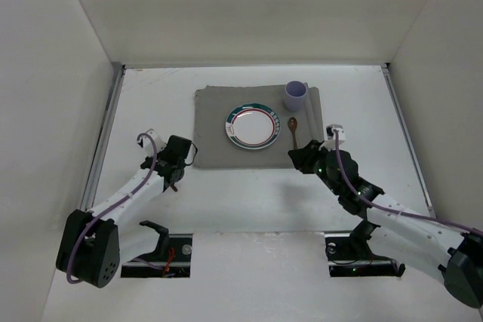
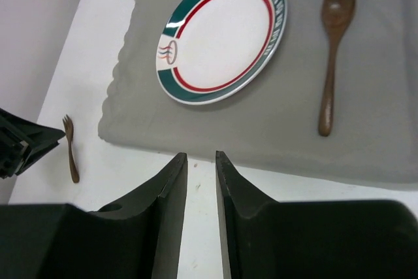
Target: Set the dinner table for one person
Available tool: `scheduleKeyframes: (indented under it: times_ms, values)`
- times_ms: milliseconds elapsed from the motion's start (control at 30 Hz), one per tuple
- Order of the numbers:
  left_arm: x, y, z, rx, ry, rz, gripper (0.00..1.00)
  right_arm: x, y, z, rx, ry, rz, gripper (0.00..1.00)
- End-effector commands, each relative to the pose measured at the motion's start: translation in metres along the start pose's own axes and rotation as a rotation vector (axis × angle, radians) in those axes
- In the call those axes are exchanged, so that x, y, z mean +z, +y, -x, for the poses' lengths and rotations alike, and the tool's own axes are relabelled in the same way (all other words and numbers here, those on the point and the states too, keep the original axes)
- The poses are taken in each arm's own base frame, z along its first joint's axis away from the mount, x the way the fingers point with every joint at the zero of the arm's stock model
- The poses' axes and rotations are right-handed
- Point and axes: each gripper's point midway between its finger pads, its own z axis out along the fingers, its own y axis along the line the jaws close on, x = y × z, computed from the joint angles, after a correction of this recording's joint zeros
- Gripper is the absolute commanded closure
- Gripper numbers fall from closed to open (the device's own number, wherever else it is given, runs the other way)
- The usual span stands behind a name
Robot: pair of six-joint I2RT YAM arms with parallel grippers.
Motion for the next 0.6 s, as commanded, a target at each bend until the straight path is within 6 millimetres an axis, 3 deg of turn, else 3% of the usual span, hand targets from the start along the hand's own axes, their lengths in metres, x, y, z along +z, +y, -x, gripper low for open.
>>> scheduleKeyframes:
  times_ms: [0, 233, 567]
  values:
    - [0.001, 0.019, -0.012, -0.004, 0.05, 0.049, 0.72, 0.005, 0.031, 0.023, -0.02, -0.055, 0.088, 0.69]
    - [0.009, 0.045, -0.013, -0.001, 0.047, 0.143, 0.73, 0.008, 0.037, 0.014, -0.051, -0.023, 0.096, 0.65]
    - [0.018, 0.05, -0.022, 0.008, 0.067, 0.174, 0.75, 0.008, 0.041, 0.011, -0.075, -0.024, 0.096, 0.63]
